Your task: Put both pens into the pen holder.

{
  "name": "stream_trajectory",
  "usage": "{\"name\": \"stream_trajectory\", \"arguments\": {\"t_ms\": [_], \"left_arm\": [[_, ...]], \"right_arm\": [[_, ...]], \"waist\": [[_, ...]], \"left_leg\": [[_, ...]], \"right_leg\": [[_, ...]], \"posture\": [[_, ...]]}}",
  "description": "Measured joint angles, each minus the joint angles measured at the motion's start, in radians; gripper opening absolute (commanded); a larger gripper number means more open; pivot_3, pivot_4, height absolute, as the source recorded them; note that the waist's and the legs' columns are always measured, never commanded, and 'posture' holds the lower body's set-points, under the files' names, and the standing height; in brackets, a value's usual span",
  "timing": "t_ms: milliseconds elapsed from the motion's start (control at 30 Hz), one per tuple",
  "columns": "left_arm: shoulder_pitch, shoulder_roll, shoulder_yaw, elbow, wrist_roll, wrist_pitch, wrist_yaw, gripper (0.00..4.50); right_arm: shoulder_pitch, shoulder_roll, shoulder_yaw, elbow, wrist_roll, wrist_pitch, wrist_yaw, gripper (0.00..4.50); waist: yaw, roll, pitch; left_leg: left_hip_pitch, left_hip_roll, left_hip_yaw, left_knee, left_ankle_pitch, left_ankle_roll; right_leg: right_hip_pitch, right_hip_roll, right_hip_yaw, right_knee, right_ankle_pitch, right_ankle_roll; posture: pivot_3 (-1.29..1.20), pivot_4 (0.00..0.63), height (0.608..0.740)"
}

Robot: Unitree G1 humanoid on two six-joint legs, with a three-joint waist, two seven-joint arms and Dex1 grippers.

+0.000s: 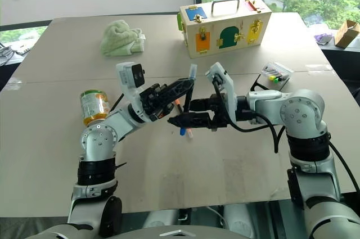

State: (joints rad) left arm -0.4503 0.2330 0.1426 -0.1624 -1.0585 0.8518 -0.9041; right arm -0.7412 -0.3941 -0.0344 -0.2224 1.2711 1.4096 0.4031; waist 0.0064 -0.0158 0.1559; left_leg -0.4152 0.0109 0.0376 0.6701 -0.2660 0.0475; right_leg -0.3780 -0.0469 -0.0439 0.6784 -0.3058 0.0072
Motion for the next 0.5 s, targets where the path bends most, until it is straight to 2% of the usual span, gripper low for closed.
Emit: {"name": "stream_trajectory", "arguments": {"t_ms": [67,100,233,267,333,367,400,500], "left_arm": [[0.000,0.017,-0.009,0.003,0.008,-0.008,-0.026,0.00],[0.000,0.022,-0.011,0.010,0.014,-0.014,-0.033,0.00],[-0.001,0.033,-0.024,0.035,0.018,-0.032,-0.071,0.00],[-0.003,0.034,-0.025,0.035,0.017,-0.032,-0.074,0.00],[-0.005,0.040,-0.037,0.037,0.026,-0.027,-0.067,0.98],[-0.004,0.043,-0.040,0.038,0.028,-0.024,-0.071,1.22],[-0.002,0.052,-0.039,0.038,0.027,-0.020,-0.073,1.88],[0.005,0.058,-0.037,0.037,0.026,-0.010,-0.072,3.15]], "right_arm": [[-0.014,0.021,-0.024,0.034,0.037,0.009,-0.056,2.22],[-0.019,0.028,-0.026,0.046,0.063,0.020,-0.080,1.97],[-0.018,0.027,-0.026,0.047,0.119,0.036,-0.106,0.19],[-0.017,0.023,-0.026,0.046,0.120,0.037,-0.107,0.14],[-0.009,0.005,-0.020,0.029,0.113,0.036,-0.115,0.11],[0.004,-0.008,-0.016,0.011,0.101,0.031,-0.110,0.11],[0.015,-0.023,-0.013,-0.001,0.091,0.027,-0.105,0.11],[0.020,-0.034,-0.004,-0.018,0.069,0.018,-0.095,0.11]], "waist": [[-0.002,0.000,0.000],[-0.002,0.000,0.000],[-0.002,0.000,0.000],[-0.002,0.000,0.000],[-0.002,0.000,0.000],[-0.003,0.000,0.000],[-0.004,0.000,0.000],[-0.010,0.000,0.000]], "left_leg": [[0.000,0.000,0.000,0.000,0.000,0.000],[0.000,0.000,0.000,0.000,0.000,0.000],[-0.001,0.000,0.000,0.000,0.000,0.000],[-0.001,0.000,0.000,0.000,0.000,0.000],[-0.001,0.000,0.000,0.000,0.000,0.000],[-0.001,0.000,0.000,0.000,0.000,0.000],[-0.001,0.000,0.000,0.000,0.000,0.000],[-0.001,0.000,0.000,0.000,0.000,0.000]], "right_leg": [[0.000,0.000,0.000,0.000,0.000,0.000],[0.000,0.000,0.000,0.000,0.000,0.000],[0.000,0.000,0.000,-0.001,0.000,0.000],[0.000,0.000,0.000,-0.001,0.000,0.000],[0.000,0.000,0.000,0.000,0.000,0.000],[0.000,0.000,0.000,0.000,0.000,0.000],[0.000,0.000,0.000,0.000,0.000,0.000],[-0.001,0.000,0.000,0.000,0.000,0.000]], "posture": [[0.00,0.150,0.740],[0.00,0.150,0.740],[0.00,0.150,0.740],[0.00,0.150,0.740],[0.00,0.150,0.740],[0.00,0.150,0.740],[0.00,0.150,0.740],[0.00,0.150,0.740]]}}
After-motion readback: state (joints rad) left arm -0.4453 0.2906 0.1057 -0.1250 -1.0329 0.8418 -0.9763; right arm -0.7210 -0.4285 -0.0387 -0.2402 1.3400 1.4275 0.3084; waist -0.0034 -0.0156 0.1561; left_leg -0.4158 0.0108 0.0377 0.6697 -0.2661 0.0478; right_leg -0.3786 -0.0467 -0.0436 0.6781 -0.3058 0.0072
